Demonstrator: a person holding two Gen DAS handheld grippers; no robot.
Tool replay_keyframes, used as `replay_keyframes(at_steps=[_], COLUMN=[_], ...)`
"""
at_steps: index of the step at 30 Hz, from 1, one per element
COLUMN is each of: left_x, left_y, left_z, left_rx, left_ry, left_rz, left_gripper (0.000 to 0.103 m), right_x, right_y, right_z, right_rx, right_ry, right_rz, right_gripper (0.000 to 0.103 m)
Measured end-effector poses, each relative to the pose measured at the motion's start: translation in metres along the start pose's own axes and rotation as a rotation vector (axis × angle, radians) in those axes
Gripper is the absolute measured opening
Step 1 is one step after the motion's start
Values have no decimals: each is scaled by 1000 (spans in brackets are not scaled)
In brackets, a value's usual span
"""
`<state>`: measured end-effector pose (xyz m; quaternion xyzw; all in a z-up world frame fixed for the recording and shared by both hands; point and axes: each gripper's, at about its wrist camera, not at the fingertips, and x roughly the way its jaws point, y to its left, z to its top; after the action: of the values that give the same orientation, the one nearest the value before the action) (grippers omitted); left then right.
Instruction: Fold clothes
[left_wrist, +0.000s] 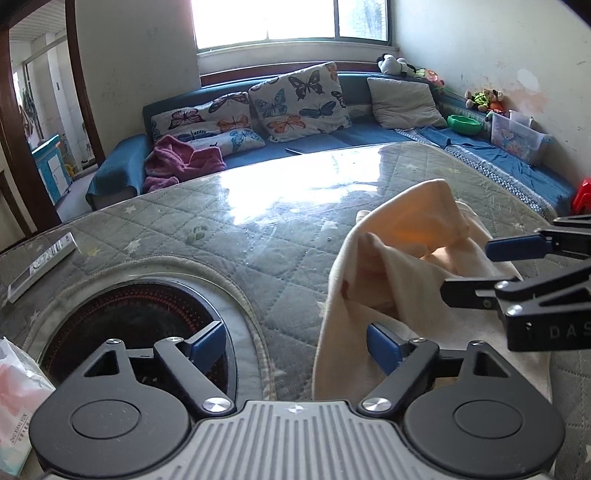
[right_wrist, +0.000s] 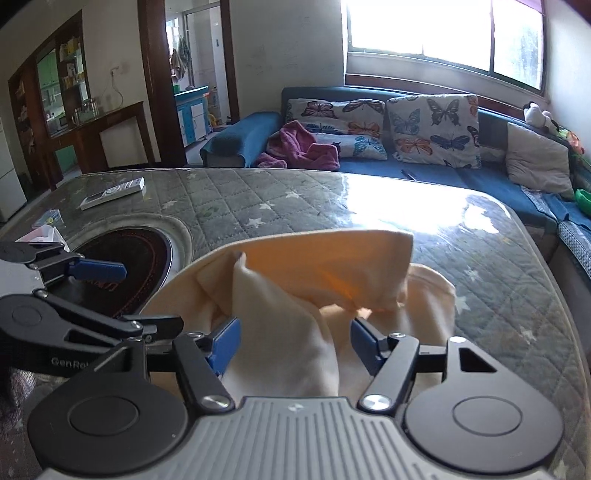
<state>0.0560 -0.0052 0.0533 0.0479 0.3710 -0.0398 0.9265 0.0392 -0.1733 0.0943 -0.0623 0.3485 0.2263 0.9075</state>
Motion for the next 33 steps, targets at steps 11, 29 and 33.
replay_keyframes(at_steps=[11, 29, 33], left_x=[12, 18, 20], left_y=[3, -6, -11], left_z=[6, 11, 20], left_rx=[18, 32, 55], left_ry=[2, -12, -25], left_rz=[-19, -60, -67], left_gripper=[77, 65, 66], right_x=[42, -27, -57], right_y=[15, -33, -54], right_z=[22, -9, -24], right_rx=[-40, 64, 116], right_ry=[20, -104, -133], right_rz=[88, -83, -134], right_gripper=[45, 5, 5])
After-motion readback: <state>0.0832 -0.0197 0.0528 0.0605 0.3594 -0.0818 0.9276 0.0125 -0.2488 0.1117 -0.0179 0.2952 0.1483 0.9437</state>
